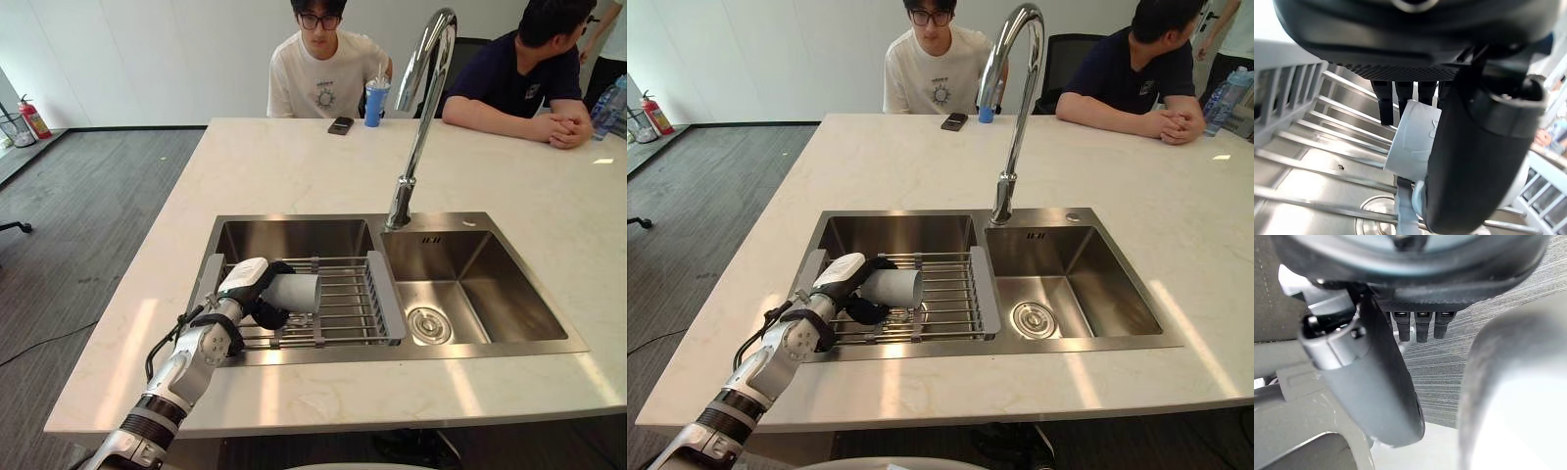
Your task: Walk over to the sink, pick up the cup, carry it to the dishwasher, place the cup inside the dishwasher, then close the dishwasher door
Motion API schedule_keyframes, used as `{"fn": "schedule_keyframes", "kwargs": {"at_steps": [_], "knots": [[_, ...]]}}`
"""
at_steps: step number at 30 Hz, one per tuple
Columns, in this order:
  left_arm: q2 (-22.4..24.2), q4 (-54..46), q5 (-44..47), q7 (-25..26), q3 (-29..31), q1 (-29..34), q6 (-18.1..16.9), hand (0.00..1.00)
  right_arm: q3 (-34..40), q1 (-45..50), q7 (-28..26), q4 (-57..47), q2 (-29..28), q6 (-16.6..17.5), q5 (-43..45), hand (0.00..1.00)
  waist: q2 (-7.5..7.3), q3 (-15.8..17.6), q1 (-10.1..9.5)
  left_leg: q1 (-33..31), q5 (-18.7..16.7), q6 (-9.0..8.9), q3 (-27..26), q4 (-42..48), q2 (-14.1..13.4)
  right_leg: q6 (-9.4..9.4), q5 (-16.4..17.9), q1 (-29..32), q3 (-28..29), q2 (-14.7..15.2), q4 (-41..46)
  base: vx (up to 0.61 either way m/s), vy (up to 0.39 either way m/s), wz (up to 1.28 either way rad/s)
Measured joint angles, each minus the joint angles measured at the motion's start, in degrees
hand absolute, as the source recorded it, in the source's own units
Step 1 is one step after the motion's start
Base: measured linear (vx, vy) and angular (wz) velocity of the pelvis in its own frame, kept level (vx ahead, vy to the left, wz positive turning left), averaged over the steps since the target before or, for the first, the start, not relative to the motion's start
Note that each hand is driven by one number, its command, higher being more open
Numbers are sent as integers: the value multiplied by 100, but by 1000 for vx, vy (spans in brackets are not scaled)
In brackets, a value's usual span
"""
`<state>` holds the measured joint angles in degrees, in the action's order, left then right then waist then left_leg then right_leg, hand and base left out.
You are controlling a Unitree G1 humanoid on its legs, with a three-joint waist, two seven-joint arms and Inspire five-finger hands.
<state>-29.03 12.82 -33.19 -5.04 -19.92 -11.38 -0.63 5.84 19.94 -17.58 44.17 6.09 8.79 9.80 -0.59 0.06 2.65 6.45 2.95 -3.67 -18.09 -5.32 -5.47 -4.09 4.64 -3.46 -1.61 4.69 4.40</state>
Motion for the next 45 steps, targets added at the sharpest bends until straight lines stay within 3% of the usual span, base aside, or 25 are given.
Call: {"fn": "schedule_keyframes", "kwargs": {"at_steps": [8, 13, 19, 24, 30, 35, 40, 45], "knots": [[-167, -149, 629, 30, -195, -85, -122, 30, 18, -24, -8, 0, 67, 1, 0, 90, 107, 95, 38, 11, -67, -17, 10, 4, 40, -10, -11, -97, -18, 11, -132, 46, 1, 1], [-111, -712, 1636, 243, -147, 226, -238, 30, 115, -55, -3, 4, 52, 35, 1, 90, 116, 184, 39, -9, -71, -23, 43, 27, 45, -10, -11, -110, -25, 6, -154, 25, -9, 0], [486, -1286, 2829, 506, 364, 827, -879, 30, 290, -183, 92, 111, 25, 167, 12, 90, 106, 185, -2, -43, -65, -15, 98, 26, 44, -8, -10, -62, -56, -20, -118, -28, -12, 3], [998, -1674, 3788, 513, 959, 1194, -1162, 30, 511, -166, 208, 173, -160, 231, 30, 90, 75, 175, -70, -109, -54, 0, 140, 27, 46, -2, -5, -14, -54, -12, -67, -29, -5, 3], [1508, -2165, 5304, 144, 1352, 1604, -1623, 30, 518, -140, 319, 222, -364, 275, 151, 90, -109, 56, -171, -146, -54, 3, 141, 32, 49, -2, -6, 19, -51, -10, -62, 0, 0, 0], [1872, -2439, 5698, -185, 1692, 1976, -1917, 30, 517, -142, 447, 19, -521, 285, 158, 90, -159, 23, -205, -150, -183, 26, 95, 205, 36, -4, -7, 0, -5, 20, -43, -10, 2, -3], [2076, -2931, 5788, -272, 1848, 2252, -1948, 30, 512, -13, 505, -537, -636, 306, 157, 90, -177, 28, -221, -160, -307, 89, -55, 325, 37, -42, -30, 82, 111, 42, 17, -29, 8, -18], [2178, -3364, 5734, -207, 1852, 2229, -2002, 30, 475, -30, 548, -705, -644, 254, 129, 90, -135, 66, -353, -357, -490, 176, -252, 595, -100, -113, -15, 767, -397, 41, 1125, -60, -7, -23]]}}
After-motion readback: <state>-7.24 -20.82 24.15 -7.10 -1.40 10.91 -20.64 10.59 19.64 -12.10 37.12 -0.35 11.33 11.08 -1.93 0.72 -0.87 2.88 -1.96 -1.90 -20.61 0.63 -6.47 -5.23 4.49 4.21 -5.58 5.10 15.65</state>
